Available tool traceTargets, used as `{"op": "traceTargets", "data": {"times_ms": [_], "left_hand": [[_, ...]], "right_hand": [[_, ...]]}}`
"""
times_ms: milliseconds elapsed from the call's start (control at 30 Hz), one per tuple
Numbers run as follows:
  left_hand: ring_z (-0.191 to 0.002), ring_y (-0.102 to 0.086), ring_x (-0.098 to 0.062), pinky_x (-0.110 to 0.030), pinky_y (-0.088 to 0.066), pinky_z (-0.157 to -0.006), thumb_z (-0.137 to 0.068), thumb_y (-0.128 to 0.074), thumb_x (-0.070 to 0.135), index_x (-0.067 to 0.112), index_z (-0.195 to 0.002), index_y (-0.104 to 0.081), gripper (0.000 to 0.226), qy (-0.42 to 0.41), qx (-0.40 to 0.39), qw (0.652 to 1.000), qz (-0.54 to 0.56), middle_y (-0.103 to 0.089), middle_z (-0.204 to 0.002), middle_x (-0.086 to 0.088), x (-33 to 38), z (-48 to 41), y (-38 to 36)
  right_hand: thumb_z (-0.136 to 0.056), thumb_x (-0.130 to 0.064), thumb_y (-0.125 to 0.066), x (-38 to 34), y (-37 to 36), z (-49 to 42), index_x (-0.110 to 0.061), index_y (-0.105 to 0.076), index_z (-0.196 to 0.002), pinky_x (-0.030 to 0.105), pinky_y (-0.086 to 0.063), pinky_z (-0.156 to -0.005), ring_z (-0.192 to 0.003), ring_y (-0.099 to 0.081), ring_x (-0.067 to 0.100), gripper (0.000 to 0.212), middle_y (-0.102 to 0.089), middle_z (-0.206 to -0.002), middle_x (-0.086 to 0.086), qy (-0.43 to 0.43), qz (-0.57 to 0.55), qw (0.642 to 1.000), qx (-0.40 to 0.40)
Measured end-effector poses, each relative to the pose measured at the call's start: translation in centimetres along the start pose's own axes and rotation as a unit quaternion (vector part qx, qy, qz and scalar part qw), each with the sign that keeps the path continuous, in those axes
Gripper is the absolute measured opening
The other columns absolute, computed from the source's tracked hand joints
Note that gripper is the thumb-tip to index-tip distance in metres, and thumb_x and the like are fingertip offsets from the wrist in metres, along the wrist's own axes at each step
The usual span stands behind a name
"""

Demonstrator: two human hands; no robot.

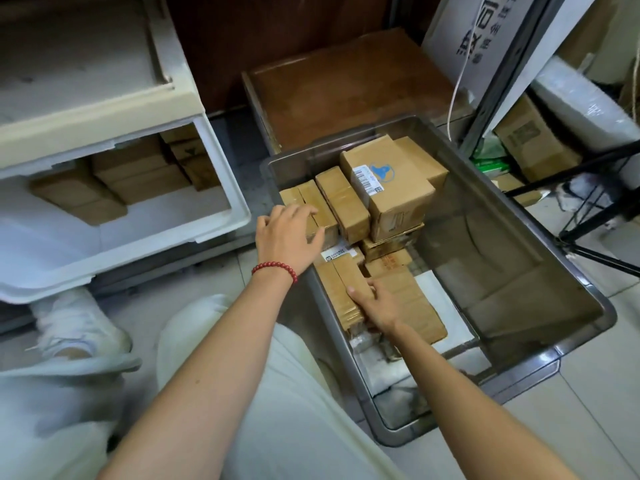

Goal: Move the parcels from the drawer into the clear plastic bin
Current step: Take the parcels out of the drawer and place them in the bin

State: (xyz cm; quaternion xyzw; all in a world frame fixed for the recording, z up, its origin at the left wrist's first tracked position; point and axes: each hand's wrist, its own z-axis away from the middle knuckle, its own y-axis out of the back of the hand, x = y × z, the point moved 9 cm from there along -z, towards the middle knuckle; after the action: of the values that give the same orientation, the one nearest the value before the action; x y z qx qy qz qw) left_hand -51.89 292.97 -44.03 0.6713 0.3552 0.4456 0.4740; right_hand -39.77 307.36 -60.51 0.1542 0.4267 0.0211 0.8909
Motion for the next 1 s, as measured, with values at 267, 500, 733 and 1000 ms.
{"op": "traceTargets", "data": {"times_ms": [267,500,733,1000], "left_hand": [[-0.13,-0.04,-0.02,-0.041,-0.035,-0.102,-0.091,-0.052,0.045,0.027,-0.137,-0.044,0.05,0.043,-0.031,0.999,-0.003,-0.05,-0.139,0.003,-2.5,1.2,1.6],[-0.128,-0.042,-0.025,-0.041,-0.035,-0.097,-0.091,-0.051,0.048,0.026,-0.139,-0.042,0.053,0.087,-0.052,0.992,-0.072,-0.05,-0.138,-0.001,-7.4,2.5,6.7],[-0.121,-0.047,-0.026,-0.04,-0.037,-0.094,-0.09,-0.05,0.045,0.026,-0.135,-0.046,0.049,0.148,-0.009,0.983,-0.111,-0.056,-0.13,-0.003,-14.9,7.7,12.4],[-0.118,-0.051,-0.027,-0.038,-0.043,-0.09,-0.088,-0.056,0.043,0.025,-0.13,-0.046,0.047,0.287,-0.04,0.953,-0.095,-0.059,-0.126,-0.003,-23.0,14.7,12.2]], "right_hand": [[-0.087,-0.066,-0.049,-2.9,0.6,1.1,-0.028,-0.022,-0.15,0.041,-0.046,-0.098,-0.114,-0.058,0.028,0.078,-0.06,-0.129,0.007,0.012,0.271,0.962,-0.037],[-0.088,-0.068,-0.043,-12.7,0.5,4.0,-0.024,-0.029,-0.149,0.045,-0.044,-0.102,-0.13,-0.046,0.028,0.076,-0.045,-0.146,0.006,0.191,0.314,0.927,0.072],[-0.089,-0.067,-0.043,-22.9,-7.2,9.3,-0.028,-0.048,-0.134,0.037,-0.049,-0.088,-0.114,-0.056,0.023,0.059,-0.059,-0.128,0.001,0.338,0.333,0.879,0.052],[-0.089,-0.063,-0.047,-25.8,-18.9,13.7,-0.026,-0.051,-0.129,0.039,-0.045,-0.09,-0.118,-0.053,0.024,0.055,-0.055,-0.132,0.0,0.402,0.357,0.843,-0.011]]}}
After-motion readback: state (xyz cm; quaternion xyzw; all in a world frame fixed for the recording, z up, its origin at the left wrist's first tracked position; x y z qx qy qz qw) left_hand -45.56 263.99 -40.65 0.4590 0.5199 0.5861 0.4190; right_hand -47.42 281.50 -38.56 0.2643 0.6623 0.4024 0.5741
